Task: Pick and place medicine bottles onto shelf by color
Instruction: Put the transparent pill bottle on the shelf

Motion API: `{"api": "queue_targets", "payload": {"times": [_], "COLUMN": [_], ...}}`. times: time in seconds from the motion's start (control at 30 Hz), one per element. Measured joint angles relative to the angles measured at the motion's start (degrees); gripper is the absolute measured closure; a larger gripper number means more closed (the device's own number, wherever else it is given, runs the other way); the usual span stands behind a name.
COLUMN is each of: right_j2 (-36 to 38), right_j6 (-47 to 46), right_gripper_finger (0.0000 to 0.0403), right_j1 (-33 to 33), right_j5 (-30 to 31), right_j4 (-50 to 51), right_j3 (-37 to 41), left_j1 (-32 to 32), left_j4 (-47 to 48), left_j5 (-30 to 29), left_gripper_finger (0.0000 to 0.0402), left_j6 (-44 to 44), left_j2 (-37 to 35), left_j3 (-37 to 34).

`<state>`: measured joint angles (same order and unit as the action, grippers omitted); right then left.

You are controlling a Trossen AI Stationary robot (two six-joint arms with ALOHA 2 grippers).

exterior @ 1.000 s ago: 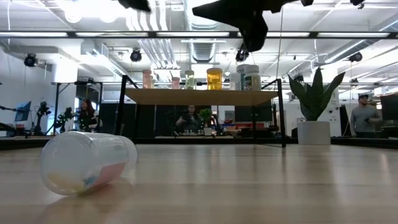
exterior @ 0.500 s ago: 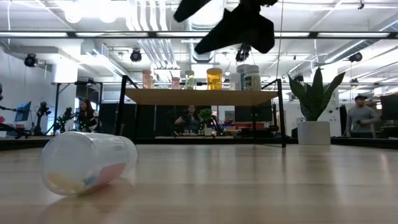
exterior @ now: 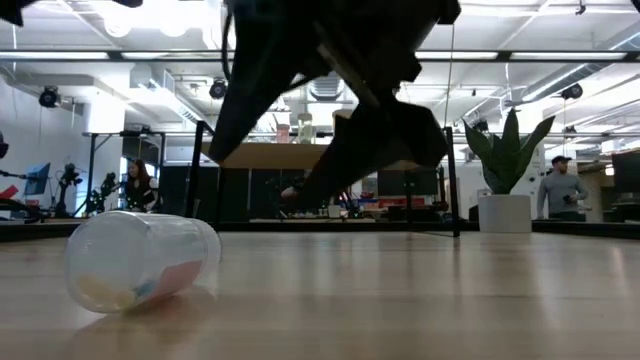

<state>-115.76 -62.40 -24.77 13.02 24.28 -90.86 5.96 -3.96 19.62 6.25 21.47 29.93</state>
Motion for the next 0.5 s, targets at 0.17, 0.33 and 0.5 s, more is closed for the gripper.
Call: {"api": "queue_targets", "payload": {"times": [0.17, 0.33, 0.5], "right_j2": [-2.2, -4.8, -8.8], "right_j6": [-3.8, -5.1, -5.2], "right_gripper_finger": [0.0103, 0.0103, 0.0103], "right_j1": [0.5, 0.7, 0.7], "right_j5": [0.2, 0.4, 0.0], "right_j4": [1.0, 4.6, 8.1], "right_j3": [-2.1, -5.9, -12.8], "left_j1": [-3.3, -6.1, -8.3], "left_j4": [-10.3, -17.5, -20.5], "left_j5": [0.0, -0.5, -0.7], "left_gripper_finger": [0.0162, 0.0162, 0.0162], "left_j6": [-1.4, -1.6, -1.6], "left_j2": [0.1, 1.7, 3.9], "left_j3": [-6.6, -10.0, -11.9]}}
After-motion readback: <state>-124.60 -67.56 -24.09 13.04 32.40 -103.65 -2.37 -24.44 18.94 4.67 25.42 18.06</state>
